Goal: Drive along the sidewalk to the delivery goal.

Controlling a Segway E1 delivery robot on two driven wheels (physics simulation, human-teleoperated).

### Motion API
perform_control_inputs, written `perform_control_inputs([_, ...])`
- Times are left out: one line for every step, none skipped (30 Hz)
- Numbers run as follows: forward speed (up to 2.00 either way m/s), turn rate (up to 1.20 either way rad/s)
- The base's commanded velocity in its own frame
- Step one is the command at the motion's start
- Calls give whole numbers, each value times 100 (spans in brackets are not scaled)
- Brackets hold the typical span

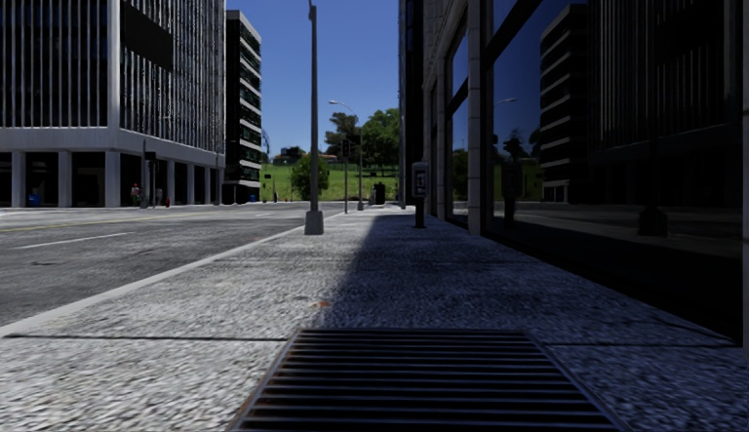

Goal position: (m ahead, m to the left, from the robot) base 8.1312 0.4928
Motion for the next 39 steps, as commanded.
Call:
perform_control_inputs([200,0])
perform_control_inputs([200,0])
perform_control_inputs([200,0])
perform_control_inputs([200,0])
perform_control_inputs([200,0])
perform_control_inputs([200,0])
perform_control_inputs([200,0])
perform_control_inputs([200,0])
perform_control_inputs([200,0])
perform_control_inputs([200,0])
perform_control_inputs([200,0])
perform_control_inputs([200,0])
perform_control_inputs([200,0])
perform_control_inputs([200,0])
perform_control_inputs([200,0])
perform_control_inputs([200,0])
perform_control_inputs([200,0])
perform_control_inputs([200,0])
perform_control_inputs([200,0])
perform_control_inputs([200,0])
perform_control_inputs([200,0])
perform_control_inputs([200,0])
perform_control_inputs([200,0])
perform_control_inputs([200,0])
perform_control_inputs([200,0])
perform_control_inputs([200,0])
perform_control_inputs([200,0])
perform_control_inputs([200,0])
perform_control_inputs([200,0])
perform_control_inputs([200,0])
perform_control_inputs([200,0])
perform_control_inputs([200,0])
perform_control_inputs([200,0])
perform_control_inputs([200,0])
perform_control_inputs([200,0])
perform_control_inputs([200,0])
perform_control_inputs([200,0])
perform_control_inputs([200,0])
perform_control_inputs([200,0])
